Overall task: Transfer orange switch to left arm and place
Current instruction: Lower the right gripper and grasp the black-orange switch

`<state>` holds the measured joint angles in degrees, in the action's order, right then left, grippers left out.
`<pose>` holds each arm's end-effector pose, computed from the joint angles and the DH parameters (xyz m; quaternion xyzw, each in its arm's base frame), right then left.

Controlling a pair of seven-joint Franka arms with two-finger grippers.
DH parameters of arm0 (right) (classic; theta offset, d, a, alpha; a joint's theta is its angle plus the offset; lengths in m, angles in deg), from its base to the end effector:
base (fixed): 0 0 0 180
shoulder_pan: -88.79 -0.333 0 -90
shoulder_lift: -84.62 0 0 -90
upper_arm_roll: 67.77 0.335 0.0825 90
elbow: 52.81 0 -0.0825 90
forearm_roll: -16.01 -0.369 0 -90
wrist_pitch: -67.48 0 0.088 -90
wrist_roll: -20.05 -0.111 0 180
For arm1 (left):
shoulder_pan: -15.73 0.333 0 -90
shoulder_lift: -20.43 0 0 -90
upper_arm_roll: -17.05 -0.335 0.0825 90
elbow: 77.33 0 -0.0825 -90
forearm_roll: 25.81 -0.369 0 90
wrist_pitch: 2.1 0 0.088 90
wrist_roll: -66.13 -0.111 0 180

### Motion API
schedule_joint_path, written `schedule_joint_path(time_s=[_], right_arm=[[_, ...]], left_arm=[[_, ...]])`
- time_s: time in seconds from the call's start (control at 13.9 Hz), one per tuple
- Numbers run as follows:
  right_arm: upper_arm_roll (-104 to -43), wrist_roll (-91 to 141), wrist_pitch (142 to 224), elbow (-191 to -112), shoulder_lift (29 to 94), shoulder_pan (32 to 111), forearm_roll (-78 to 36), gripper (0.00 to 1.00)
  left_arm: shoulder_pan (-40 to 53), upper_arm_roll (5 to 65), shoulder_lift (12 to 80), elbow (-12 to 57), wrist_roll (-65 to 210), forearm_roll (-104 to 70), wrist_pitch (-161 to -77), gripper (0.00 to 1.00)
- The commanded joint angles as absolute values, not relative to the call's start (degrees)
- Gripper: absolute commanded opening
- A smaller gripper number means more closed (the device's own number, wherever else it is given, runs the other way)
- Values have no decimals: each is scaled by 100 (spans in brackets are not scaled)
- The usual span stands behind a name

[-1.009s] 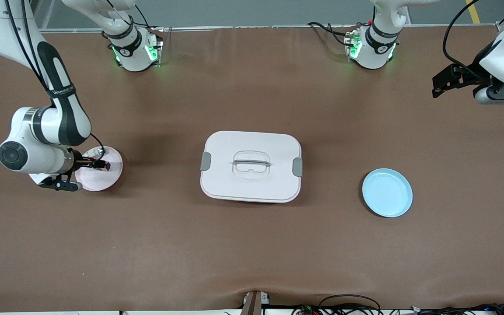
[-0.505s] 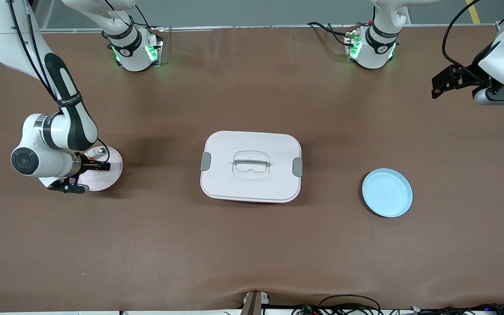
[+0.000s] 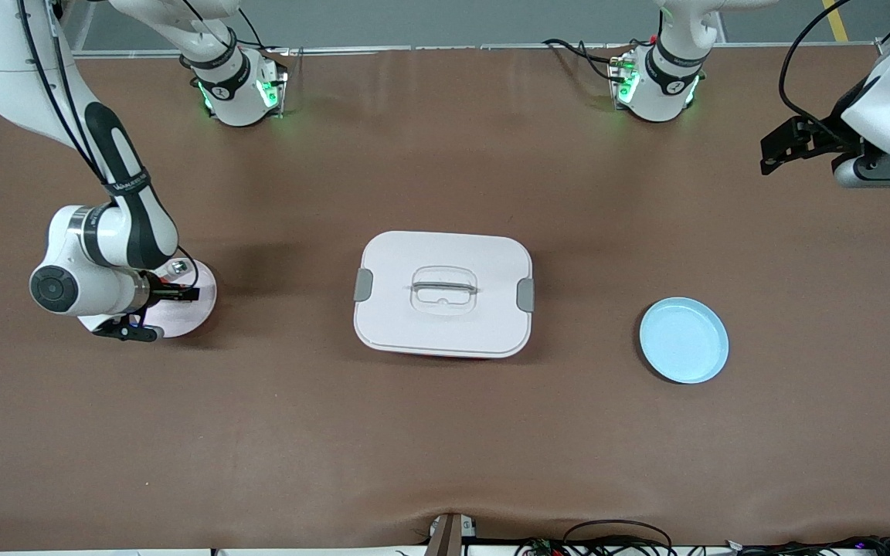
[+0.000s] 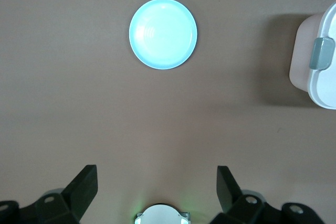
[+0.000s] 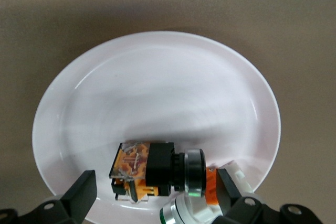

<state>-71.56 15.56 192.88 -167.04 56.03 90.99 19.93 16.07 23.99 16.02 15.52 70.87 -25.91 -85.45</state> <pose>0.5691 -0.0617 0.2120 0.9855 -0.0649 -0.1516 0.0388 0.4975 -0.0601 0.6472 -0.9989 0.0158 0.0439 0.0099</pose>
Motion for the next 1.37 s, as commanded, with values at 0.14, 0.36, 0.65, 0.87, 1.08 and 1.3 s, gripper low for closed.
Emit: schedule_joint_path(time_s=[0.14, 0.36, 0.65, 0.87, 1.08, 1.3], right_arm=[[-7120, 1460, 19387, -16698, 5544, 9151, 2067, 100], [-7120, 1512, 19396, -16698, 5535, 9151, 2067, 100], [-7120, 1539, 19396, -16698, 5526, 9160, 2067, 78], [-7120, 1548, 19396, -16698, 5509, 9160, 2067, 57], [-7120, 1574, 19352, -16698, 5517, 9160, 2067, 37], [-7111, 1574, 19273, -16689, 5552, 9151, 2067, 35]], left_arm=[[1652, 2426, 1551, 1619, 7087, -2581, -8656, 100], [1652, 2426, 1551, 1619, 7087, -2581, -8656, 100], [1661, 2426, 1560, 1619, 7087, -2581, -8735, 100], [1661, 2426, 1560, 1627, 7087, -2581, -8753, 100], [1670, 2426, 1586, 1619, 7087, -2581, -8770, 100], [1670, 2426, 1586, 1610, 7087, -2581, -8770, 100]])
